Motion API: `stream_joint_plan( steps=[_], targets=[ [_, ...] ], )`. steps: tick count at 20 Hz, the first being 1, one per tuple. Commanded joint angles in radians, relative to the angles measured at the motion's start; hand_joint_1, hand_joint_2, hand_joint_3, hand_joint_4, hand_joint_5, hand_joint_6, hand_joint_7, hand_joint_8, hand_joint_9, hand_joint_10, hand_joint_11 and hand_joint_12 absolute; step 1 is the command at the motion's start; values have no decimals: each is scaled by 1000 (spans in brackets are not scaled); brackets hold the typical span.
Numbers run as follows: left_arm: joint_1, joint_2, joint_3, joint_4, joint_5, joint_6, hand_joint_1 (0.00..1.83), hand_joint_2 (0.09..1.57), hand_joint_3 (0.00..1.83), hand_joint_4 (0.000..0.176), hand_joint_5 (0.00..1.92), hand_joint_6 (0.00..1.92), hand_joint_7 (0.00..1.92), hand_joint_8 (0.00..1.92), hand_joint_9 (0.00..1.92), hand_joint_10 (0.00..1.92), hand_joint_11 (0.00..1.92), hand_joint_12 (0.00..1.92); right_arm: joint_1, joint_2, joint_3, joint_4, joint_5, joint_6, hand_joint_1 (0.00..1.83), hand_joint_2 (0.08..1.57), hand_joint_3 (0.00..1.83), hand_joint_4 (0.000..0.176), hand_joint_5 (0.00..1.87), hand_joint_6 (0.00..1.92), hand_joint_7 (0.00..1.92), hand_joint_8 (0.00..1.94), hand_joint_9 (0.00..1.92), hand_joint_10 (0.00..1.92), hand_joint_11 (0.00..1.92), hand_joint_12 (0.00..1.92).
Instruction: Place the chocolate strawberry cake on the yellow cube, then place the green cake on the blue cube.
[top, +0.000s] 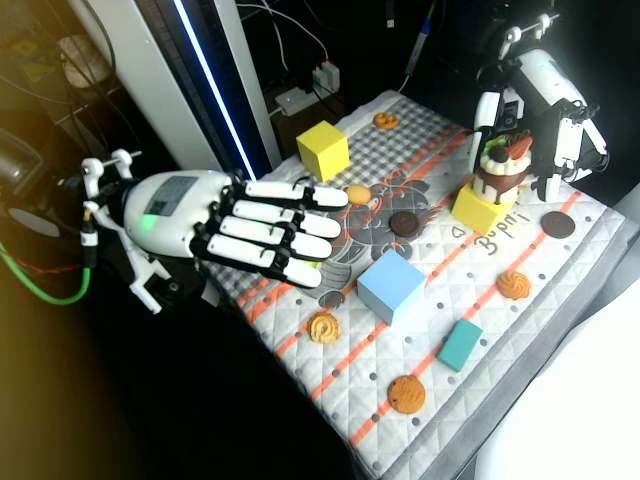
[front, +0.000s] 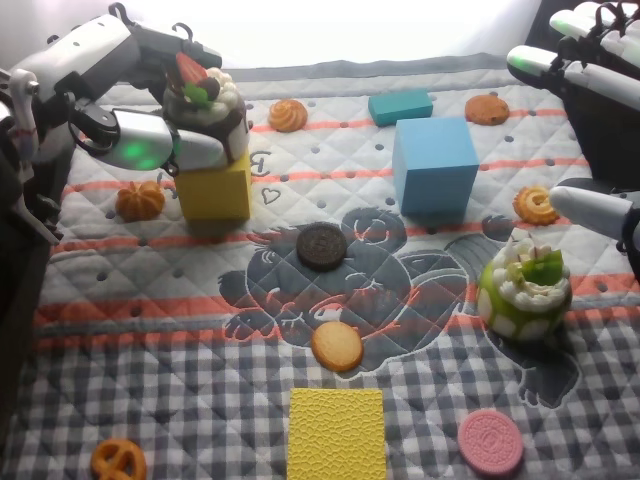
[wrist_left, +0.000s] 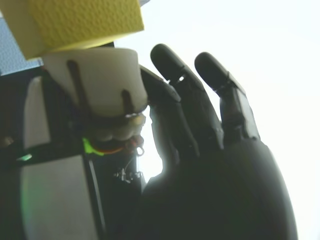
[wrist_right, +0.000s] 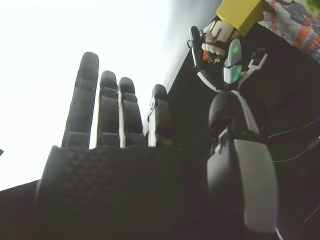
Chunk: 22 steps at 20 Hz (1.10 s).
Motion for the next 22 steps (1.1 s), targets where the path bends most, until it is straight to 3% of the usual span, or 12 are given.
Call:
stream_joint_plan(
  steps=[1, 4, 6, 7, 9, 10, 11, 13, 15, 22],
  targets=[
    [-9, 1, 3, 8, -119, -8, 1050, 1035, 3, 10, 612, 0, 800, 445, 567, 928, 66, 1584, 5, 2, 2, 6, 127, 0, 225, 1252, 4, 176, 99, 1, 81, 1, 95, 3, 125, 174],
    [-7, 1, 2, 8, -119, -8, 1055, 1031, 0, 0, 610, 0, 808, 412, 559, 941, 40, 1582, 5, 2, 2, 7, 127, 0, 228, 1243, 0, 176, 100, 1, 80, 0, 120, 9, 183, 210],
    [-5, 2, -1, 9, -122, -8, 1034, 1025, 1, 14, 584, 0, 798, 332, 546, 938, 65, 1574, 5, 2, 1, 8, 127, 0, 240, 1242, 0, 176, 115, 5, 89, 3, 95, 1, 112, 182],
    [-3, 6, -6, 13, -127, -8, 961, 997, 3, 43, 479, 0, 704, 215, 482, 902, 40, 1553, 5, 3, 0, 9, 128, 0, 235, 1244, 0, 176, 111, 2, 85, 1, 93, 0, 109, 182],
    [-1, 14, -14, 16, -137, -8, 869, 926, 0, 128, 307, 0, 514, 42, 404, 715, 3, 1509, 4, 5, -3, 10, 128, 0, 231, 1243, 0, 176, 109, 1, 85, 1, 116, 8, 168, 215],
    [0, 22, -21, 18, -145, -7, 856, 909, 0, 155, 243, 0, 443, 8, 391, 543, 0, 1392, 2, 5, -4, 11, 128, 0, 219, 1247, 1, 176, 106, 0, 80, 0, 112, 5, 153, 216],
    [2, 29, -26, 19, -150, -7, 836, 896, 0, 172, 186, 0, 369, 1, 353, 369, 0, 1251, 2, 5, -4, 12, 128, 0, 222, 1244, 0, 176, 110, 1, 85, 2, 117, 6, 154, 223],
    [9, 50, -45, 26, -165, -7, 802, 861, 0, 176, 33, 8, 165, 3, 208, 126, 0, 866, 1, 7, -5, 13, 128, 0, 231, 1243, 0, 173, 114, 0, 88, 0, 127, 4, 101, 412],
    [20, 72, -66, 32, -182, -7, 772, 854, 0, 176, 2, 0, 104, 1, 156, 30, 0, 670, 1, 8, -6, 15, 128, 0, 234, 1245, 0, 176, 110, 1, 90, 3, 122, 1, 42, 507],
    [49, 135, -139, 77, -251, -7, 867, 833, 0, 176, 56, 4, 104, 3, 121, 4, 0, 499, -2, 12, -7, 18, 128, 0, 217, 1242, 0, 176, 108, 3, 97, 3, 125, 0, 13, 501]
  ],
)
